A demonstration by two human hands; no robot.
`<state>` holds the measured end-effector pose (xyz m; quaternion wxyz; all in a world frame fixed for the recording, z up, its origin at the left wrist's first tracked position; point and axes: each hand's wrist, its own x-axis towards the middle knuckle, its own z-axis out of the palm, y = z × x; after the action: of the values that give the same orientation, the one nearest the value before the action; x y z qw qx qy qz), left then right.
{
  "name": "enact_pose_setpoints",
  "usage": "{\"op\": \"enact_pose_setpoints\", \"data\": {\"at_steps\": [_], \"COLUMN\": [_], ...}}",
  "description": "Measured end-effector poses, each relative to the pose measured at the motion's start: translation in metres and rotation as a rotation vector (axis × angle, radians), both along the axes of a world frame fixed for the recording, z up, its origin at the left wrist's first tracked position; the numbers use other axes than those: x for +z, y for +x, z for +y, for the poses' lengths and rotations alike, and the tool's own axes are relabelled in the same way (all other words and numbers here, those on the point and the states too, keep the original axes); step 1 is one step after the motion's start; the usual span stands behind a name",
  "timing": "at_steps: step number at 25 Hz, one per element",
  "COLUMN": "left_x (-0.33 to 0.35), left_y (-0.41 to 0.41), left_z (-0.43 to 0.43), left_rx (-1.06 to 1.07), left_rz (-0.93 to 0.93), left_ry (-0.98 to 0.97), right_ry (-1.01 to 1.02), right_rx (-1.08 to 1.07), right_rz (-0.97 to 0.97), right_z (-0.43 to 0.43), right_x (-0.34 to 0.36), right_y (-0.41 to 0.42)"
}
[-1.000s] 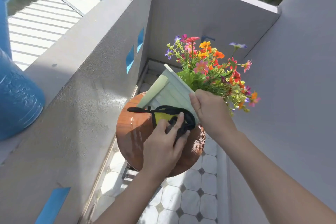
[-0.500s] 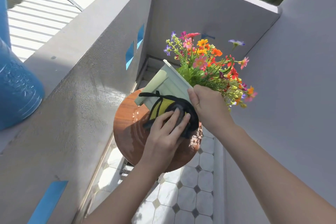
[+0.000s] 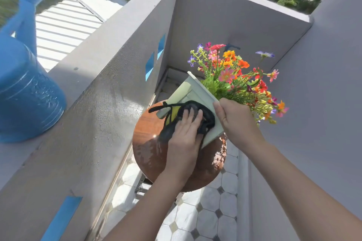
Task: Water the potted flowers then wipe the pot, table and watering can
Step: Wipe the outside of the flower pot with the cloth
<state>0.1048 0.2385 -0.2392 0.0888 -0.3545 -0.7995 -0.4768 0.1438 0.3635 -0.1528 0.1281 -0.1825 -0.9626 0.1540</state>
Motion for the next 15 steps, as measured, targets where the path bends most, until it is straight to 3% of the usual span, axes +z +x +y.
{"op": "enact_pose_setpoints", "data": {"at_steps": [6,11,13,15], "left_x": [0.028,0.026,0.015,0.006], "left_y": [-0.061,-0.054,-0.031,-0.015], "left_z": [0.028,0.006,-0.008,-0.008], "left_rx": [0.19,0.498,0.47,0.315], "left_rz": [0.071,-0.451,-0.41,-0.177], "left_ry": [-0.071,-0.118,-0.084,-0.018], "right_ry": [0.014,0.0,-0.005,0.007], "right_rx": [0.026,-0.004,-0.028,-0.028], "right_rz": [0.056,0.056,0.049,0.046], "right_z": [0.0,-0.003,0.001,0.003], "right_x": [-0.001,-0.004,-0.005,-0.006], "right_y": [0.003,0.004,0.004,0.004]}}
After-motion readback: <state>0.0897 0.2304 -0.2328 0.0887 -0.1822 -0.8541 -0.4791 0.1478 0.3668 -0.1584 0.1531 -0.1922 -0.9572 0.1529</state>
